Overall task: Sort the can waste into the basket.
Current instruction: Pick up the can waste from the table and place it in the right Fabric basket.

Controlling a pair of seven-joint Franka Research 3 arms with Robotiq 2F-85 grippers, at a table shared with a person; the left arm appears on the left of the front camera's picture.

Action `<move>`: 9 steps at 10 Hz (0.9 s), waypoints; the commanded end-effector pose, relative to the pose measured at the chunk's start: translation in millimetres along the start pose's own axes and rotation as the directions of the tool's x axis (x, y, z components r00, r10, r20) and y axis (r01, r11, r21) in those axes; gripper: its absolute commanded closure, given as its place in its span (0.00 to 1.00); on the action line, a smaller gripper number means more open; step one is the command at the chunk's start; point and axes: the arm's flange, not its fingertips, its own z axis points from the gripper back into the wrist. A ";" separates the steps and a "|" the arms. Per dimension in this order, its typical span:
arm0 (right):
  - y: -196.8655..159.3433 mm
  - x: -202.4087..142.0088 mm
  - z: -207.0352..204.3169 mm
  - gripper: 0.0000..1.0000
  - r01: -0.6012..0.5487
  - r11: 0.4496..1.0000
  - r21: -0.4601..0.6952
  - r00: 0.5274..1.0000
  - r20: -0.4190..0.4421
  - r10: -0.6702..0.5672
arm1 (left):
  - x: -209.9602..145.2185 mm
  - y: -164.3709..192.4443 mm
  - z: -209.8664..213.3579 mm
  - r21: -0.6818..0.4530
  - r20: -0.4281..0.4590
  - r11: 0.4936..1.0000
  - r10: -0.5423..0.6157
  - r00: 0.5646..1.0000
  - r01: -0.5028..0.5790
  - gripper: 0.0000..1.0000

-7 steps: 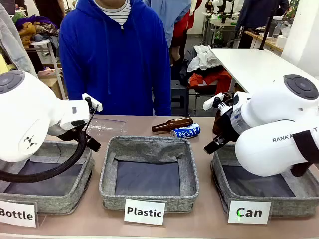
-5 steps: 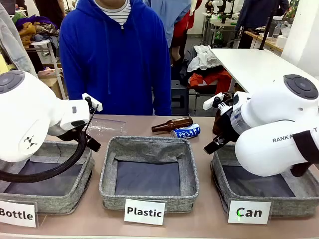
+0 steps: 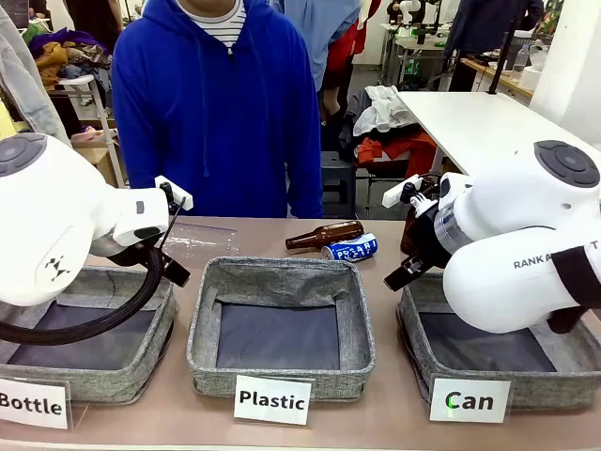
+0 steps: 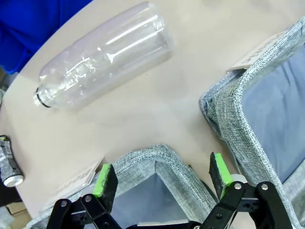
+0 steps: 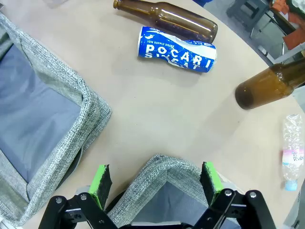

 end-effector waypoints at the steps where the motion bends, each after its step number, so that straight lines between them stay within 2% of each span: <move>1: -0.1 0.0 0.0 0.00 0.001 1.000 0.000 1.000 0.000 -0.001 | 0.0 0.0 0.0 0.000 0.000 1.000 0.000 1.000 0.000 0.00; 7: 0.0 0.0 0.0 0.00 0.000 1.000 0.000 1.000 0.000 0.000 | 0.0 0.0 0.0 0.000 0.000 1.000 0.000 1.000 0.000 0.00; 8: -0.6 6.3 26.1 0.00 -0.011 0.996 0.085 1.000 -0.006 0.012 | 3.3 -3.3 29.1 -0.063 0.024 0.998 -0.015 1.000 0.016 0.00; 9: -3.1 15.3 63.9 0.00 0.067 0.982 0.177 0.997 0.018 -0.071 | 2.6 2.7 66.3 -0.103 0.030 0.991 0.088 0.996 -0.085 0.00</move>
